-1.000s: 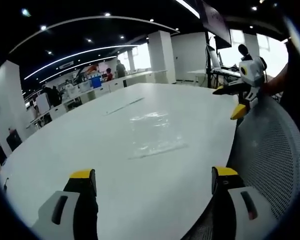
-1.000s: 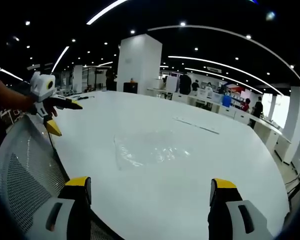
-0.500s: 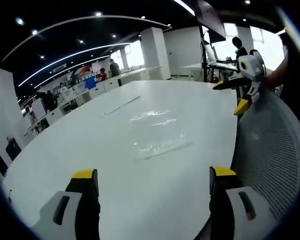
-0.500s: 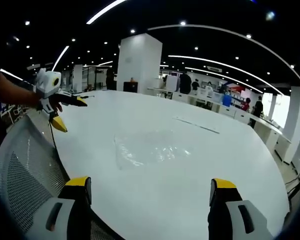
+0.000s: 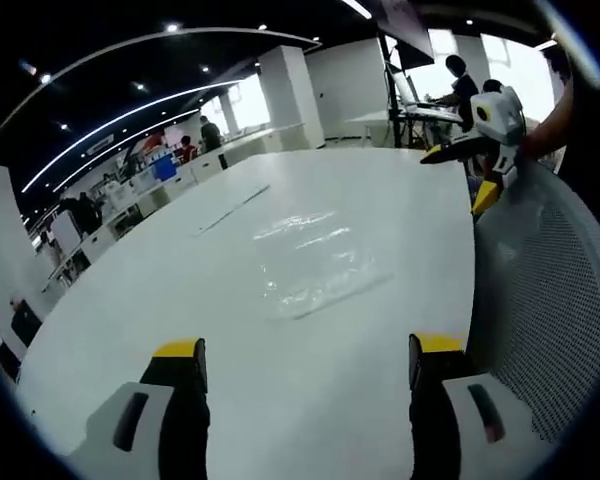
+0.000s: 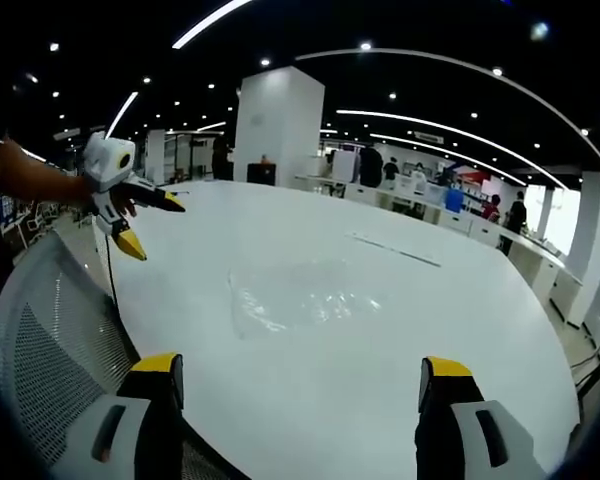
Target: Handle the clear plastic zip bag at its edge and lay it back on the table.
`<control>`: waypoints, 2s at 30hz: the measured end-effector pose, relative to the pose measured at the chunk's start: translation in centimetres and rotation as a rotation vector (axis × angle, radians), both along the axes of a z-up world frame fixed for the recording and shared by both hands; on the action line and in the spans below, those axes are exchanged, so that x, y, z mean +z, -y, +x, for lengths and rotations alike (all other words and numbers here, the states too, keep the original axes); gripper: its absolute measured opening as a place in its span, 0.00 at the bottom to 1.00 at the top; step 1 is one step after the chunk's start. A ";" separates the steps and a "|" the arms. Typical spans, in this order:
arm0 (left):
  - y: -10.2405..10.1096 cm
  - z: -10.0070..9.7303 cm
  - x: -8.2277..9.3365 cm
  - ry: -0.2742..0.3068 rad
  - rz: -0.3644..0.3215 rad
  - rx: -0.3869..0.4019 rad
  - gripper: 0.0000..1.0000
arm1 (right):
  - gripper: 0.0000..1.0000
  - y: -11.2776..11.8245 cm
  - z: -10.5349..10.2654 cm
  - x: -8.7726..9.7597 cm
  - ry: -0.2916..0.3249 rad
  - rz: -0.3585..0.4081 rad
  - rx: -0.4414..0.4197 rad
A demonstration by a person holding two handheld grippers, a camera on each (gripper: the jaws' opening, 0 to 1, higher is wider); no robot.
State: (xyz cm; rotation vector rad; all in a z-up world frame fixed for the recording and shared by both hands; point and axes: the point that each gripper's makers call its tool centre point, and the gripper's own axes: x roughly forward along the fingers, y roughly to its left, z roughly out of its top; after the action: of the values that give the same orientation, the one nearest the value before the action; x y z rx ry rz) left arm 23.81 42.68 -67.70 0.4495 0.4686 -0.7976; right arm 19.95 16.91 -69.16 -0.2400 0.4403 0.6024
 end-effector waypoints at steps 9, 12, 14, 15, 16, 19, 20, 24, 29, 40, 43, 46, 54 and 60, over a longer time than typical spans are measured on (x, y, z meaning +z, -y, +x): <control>0.1 1.2 -0.1 -0.004 0.039 -0.046 0.80 | 0.98 0.4 0.2 -0.2 -0.001 0.006 -0.009; 0.2 1.9 -0.2 0.000 0.065 -0.076 0.78 | 0.98 0.5 0.2 -0.3 -0.006 0.008 -0.011; 0.3 2.2 -0.2 0.005 0.077 -0.087 0.78 | 0.98 0.5 0.2 -0.3 -0.006 0.005 -0.012; 0.3 2.4 -0.3 0.005 0.088 -0.094 0.77 | 0.98 0.5 0.2 -0.3 -0.006 0.005 -0.011; 0.4 2.6 -0.4 0.005 0.093 -0.104 0.77 | 0.98 0.5 0.1 -0.4 -0.008 0.003 -0.011; 0.4 3.0 -0.7 0.003 0.109 -0.120 0.77 | 0.98 0.5 0.1 -0.5 -0.010 0.000 -0.009; 0.4 3.1 -0.9 -0.001 0.119 -0.129 0.76 | 0.98 0.5 0.1 -0.5 -0.012 -0.001 -0.009; 0.3 3.4 -1.4 -0.005 0.139 -0.153 0.76 | 0.98 0.5 0.1 -0.5 -0.015 -0.004 -0.009; 0.2 3.7 -1.9 -0.015 0.156 -0.176 0.74 | 0.98 0.5 0.0 -0.6 -0.020 -0.007 -0.009; 0.6 4.0 -2.7 -0.004 0.222 -0.260 0.69 | 0.98 0.2 -0.1 -0.6 -0.028 -0.016 -0.008; 0.8 4.2 -2.9 -0.009 0.233 -0.276 0.68 | 0.98 0.2 -0.1 -0.5 -0.029 -0.016 -0.009; 0.9 4.3 -3.0 -0.007 0.245 -0.293 0.67 | 0.98 0.2 -0.1 -0.6 -0.031 -0.017 -0.010; 1.4 5.4 -3.3 0.020 0.295 -0.332 0.63 | 0.97 0.2 -0.2 -0.7 -0.037 -0.021 -0.008; 1.7 5.8 -4.0 0.025 0.364 -0.393 0.56 | 0.96 0.2 -0.2 -0.8 -0.042 -0.027 -0.005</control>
State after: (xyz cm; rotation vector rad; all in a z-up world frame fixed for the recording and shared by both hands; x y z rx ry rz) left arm 29.65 40.96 -71.69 0.9076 0.5116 -1.0879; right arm 19.74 16.68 -69.96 -0.2526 0.4897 0.5981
